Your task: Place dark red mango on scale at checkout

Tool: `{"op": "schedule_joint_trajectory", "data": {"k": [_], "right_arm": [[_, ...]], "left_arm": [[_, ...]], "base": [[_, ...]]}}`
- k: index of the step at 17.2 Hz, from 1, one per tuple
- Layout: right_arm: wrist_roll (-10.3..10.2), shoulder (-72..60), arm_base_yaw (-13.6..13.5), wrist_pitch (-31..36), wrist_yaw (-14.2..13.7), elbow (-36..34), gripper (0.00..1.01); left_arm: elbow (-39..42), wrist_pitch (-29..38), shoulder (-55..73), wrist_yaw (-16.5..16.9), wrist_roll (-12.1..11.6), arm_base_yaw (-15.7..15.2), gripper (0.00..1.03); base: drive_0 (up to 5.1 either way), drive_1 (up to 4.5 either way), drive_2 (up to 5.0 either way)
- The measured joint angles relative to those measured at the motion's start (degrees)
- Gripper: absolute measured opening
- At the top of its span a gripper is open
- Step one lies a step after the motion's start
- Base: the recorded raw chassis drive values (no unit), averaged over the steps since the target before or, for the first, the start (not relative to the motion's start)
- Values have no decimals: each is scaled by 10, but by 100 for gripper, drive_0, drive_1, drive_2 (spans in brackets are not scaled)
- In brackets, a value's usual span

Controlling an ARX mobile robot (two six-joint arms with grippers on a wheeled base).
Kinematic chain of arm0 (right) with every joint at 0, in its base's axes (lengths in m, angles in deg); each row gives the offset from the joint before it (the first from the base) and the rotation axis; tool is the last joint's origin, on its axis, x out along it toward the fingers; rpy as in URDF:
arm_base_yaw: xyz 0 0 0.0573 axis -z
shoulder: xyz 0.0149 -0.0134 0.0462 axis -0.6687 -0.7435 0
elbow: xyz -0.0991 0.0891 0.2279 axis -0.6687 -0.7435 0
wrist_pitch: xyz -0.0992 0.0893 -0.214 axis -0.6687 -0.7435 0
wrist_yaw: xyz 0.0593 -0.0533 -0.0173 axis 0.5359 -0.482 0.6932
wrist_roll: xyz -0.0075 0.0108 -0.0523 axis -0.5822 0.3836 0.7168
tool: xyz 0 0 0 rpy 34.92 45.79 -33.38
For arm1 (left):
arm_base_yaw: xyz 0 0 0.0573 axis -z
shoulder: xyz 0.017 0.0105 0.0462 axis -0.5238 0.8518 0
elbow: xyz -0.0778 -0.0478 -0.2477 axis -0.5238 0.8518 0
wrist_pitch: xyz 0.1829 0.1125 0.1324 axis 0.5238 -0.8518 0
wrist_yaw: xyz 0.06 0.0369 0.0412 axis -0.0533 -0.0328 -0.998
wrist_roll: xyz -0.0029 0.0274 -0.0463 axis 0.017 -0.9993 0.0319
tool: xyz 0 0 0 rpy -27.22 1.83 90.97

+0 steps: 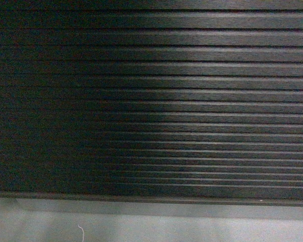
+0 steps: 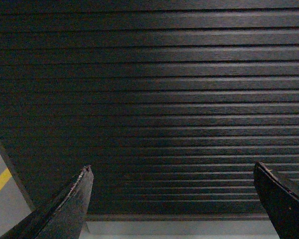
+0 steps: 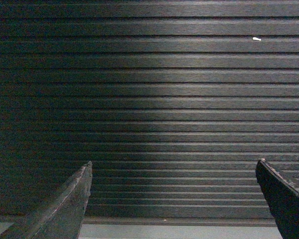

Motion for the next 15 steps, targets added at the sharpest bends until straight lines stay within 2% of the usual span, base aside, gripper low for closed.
{"op": "schedule_joint_trajectory", "data": {"k": [15], "right_arm": [[1, 0, 0, 0, 1, 0, 98]], "left_arm": [[0, 0, 0, 0, 0, 0, 98]], "base": [[0, 0, 0]]}}
